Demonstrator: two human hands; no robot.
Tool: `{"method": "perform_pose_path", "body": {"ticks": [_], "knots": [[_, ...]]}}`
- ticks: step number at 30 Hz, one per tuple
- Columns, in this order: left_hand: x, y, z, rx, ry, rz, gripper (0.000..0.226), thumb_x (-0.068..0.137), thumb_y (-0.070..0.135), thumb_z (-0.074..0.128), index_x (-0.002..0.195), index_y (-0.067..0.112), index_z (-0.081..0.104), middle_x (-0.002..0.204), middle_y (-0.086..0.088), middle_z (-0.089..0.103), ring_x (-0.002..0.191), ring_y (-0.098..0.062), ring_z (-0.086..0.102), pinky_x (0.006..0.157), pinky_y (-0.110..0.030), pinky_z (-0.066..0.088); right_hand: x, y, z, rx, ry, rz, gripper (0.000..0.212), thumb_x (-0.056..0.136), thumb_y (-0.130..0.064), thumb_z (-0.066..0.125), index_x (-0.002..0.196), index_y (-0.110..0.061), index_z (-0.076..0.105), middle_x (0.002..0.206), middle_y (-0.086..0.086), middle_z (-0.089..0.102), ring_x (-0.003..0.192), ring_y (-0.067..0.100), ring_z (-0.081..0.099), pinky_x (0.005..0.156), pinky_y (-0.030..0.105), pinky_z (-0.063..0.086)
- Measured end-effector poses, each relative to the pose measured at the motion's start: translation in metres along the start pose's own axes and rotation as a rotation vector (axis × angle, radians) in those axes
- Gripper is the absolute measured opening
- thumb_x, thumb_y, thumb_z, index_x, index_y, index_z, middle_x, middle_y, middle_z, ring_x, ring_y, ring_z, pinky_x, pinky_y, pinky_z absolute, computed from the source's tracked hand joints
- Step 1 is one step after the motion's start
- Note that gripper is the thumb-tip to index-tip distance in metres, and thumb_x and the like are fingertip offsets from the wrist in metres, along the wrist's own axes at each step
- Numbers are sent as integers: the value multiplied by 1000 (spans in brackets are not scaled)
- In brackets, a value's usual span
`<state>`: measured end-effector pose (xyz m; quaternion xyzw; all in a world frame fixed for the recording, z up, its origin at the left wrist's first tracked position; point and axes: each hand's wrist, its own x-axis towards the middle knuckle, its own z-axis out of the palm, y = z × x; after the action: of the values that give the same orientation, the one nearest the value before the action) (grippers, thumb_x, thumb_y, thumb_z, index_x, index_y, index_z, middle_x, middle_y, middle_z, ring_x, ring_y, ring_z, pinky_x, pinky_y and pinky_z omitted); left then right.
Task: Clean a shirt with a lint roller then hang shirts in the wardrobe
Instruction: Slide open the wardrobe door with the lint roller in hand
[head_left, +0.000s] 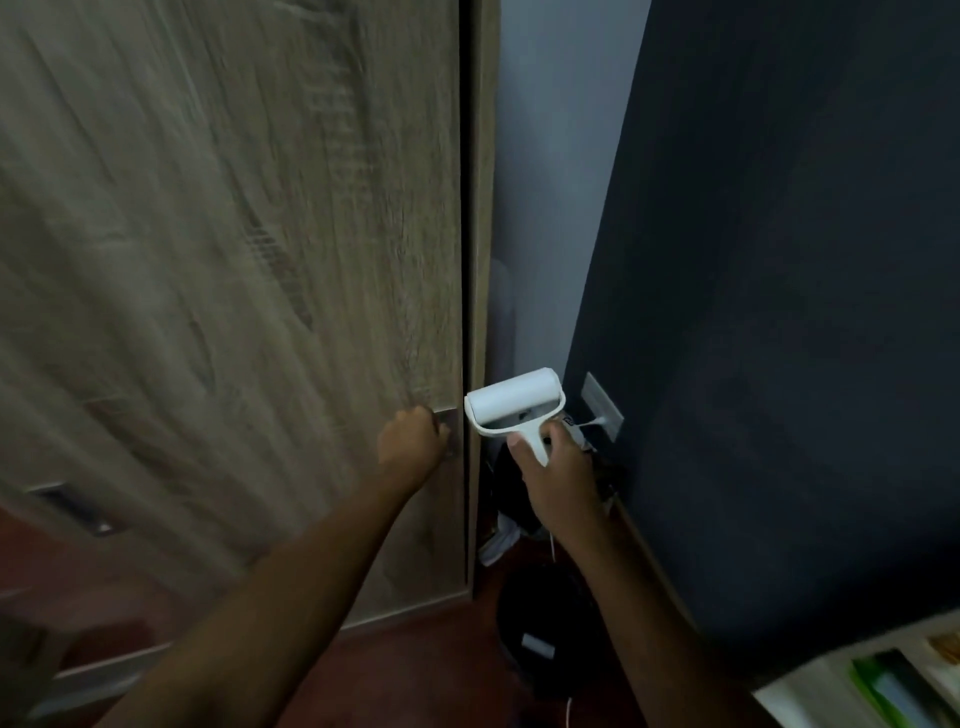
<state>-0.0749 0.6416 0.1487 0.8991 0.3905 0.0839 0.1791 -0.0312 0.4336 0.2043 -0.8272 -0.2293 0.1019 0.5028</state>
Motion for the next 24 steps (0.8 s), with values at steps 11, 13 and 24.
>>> {"method": "perform_pose_path", "body": {"ticks": [11, 13, 24], "knots": [[35, -11, 28, 54, 52, -14, 35, 93, 37, 62, 101, 4, 73, 97, -20, 74, 91, -40, 71, 74, -41, 56, 41, 16, 27, 46, -147, -9, 19, 95, -37, 64, 101, -20, 58, 83, -12, 61, 76, -3, 58, 63, 15, 41], [34, -14, 30, 11, 95, -12, 34, 90, 35, 67, 99, 4, 75, 94, -21, 75, 88, -41, 71, 72, -42, 57, 47, 17, 35, 74, -171, -17, 20, 94, -38, 64, 100, -20, 58, 84, -9, 63, 76, 3, 62, 66, 19, 43], [15, -74, 3, 129, 187, -174, 40, 91, 50, 65, 85, 11, 74, 85, -13, 74, 83, -37, 70, 63, -36, 48, 63, -13, 77, 142, -335, -273, 20, 94, -46, 60, 95, -28, 53, 81, -9, 64, 76, 5, 63, 65, 28, 49]]}}
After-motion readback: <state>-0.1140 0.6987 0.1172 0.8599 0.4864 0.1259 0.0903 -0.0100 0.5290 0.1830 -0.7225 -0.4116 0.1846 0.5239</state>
